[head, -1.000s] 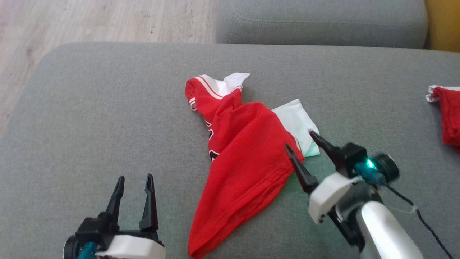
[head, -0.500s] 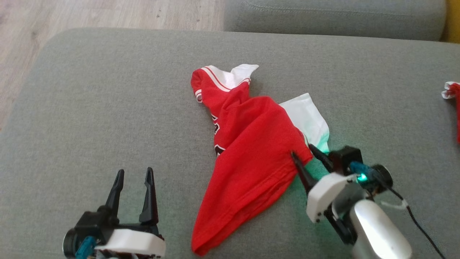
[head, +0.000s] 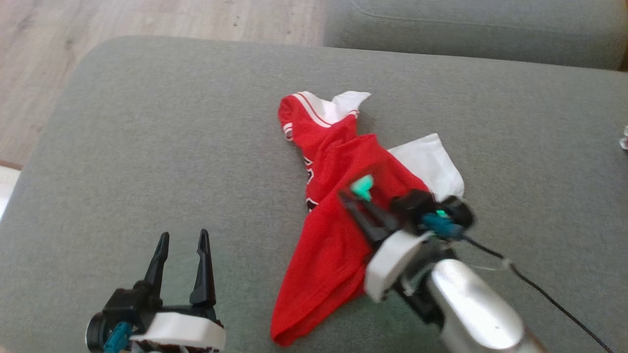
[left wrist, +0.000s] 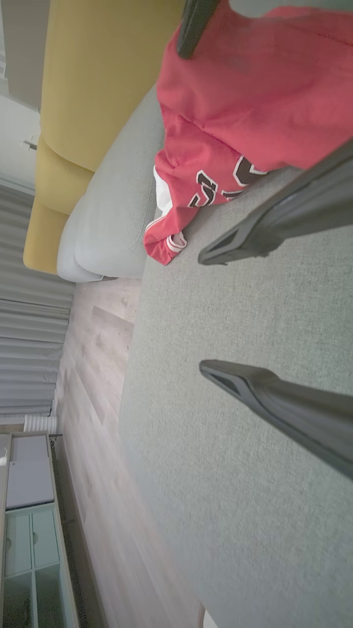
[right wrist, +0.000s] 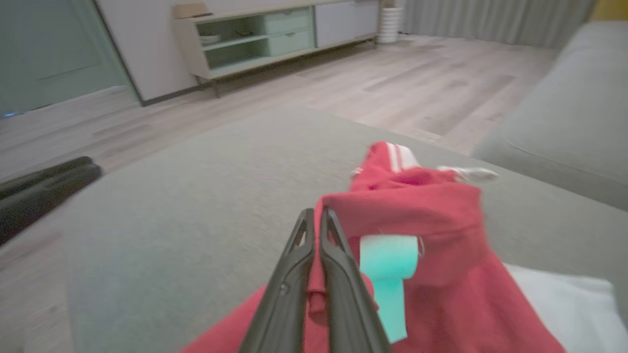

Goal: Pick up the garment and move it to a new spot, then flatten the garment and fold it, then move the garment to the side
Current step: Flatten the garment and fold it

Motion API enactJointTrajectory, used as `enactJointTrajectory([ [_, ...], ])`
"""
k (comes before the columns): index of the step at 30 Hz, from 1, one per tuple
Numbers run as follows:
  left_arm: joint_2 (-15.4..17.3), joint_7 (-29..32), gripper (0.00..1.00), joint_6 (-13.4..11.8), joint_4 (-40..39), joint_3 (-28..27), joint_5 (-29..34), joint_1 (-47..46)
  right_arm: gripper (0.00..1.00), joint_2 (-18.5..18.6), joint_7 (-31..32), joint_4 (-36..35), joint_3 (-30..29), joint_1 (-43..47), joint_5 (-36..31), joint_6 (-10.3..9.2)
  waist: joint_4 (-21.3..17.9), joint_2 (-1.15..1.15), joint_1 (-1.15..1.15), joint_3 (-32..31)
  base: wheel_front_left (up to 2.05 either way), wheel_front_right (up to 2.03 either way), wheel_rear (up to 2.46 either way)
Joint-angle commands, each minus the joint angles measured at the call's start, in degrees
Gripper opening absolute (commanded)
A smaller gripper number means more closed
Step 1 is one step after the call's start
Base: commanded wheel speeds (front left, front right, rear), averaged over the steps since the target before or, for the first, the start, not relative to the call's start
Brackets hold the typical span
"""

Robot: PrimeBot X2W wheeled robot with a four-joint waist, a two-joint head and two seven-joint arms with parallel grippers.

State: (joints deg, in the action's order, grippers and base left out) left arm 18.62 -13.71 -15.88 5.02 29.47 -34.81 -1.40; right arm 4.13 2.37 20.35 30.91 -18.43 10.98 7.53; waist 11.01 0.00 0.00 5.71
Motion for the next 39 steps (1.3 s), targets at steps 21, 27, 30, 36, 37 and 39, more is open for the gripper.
enactJointTrajectory([
  [21,0.8,-1.2,1.0,-0.9,-3.0,-6.5,-0.7,0.4,1.0,-1.2,-2.3,0.7,6.6,-7.8,4.8,-0.04,2.3,0.0,0.0,-0.5,0.0,0.0,0.0],
  [27,0.1,-1.2,1.0,-0.4,-2.8,-6.2,-0.3,0.0,1.0,0.7,-0.6,1.2,-6.4,-2.6,-2.1,-0.04,0.3,0.0,0.0,0.2,0.0,0.0,0.0],
  [30,-0.2,-1.2,1.0,0.1,-2.4,-5.9,0.0,-0.5,1.0,1.7,0.4,1.9,-14.7,-0.9,-6.1,-0.04,-0.3,0.0,0.0,0.9,0.0,0.0,0.0],
  [36,-0.7,-1.2,1.0,0.9,-1.8,-5.2,0.4,-1.6,1.0,2.3,2.8,5.1,-20.5,-2.4,-9.3,-0.04,0.5,0.0,0.0,1.9,0.0,0.0,0.0],
  [37,-0.8,-1.2,1.0,1.0,-1.7,-5.1,0.5,-1.9,1.0,2.2,3.6,6.3,-21.3,-2.9,-9.4,-0.04,0.7,0.0,0.0,2.0,0.0,0.0,0.0],
  [39,-1.0,-1.2,1.0,1.2,-1.5,-4.7,0.7,-2.3,1.0,2.3,5.0,9.1,-22.9,-4.3,-9.7,-0.04,1.5,0.0,0.0,2.3,0.0,0.0,0.0],
])
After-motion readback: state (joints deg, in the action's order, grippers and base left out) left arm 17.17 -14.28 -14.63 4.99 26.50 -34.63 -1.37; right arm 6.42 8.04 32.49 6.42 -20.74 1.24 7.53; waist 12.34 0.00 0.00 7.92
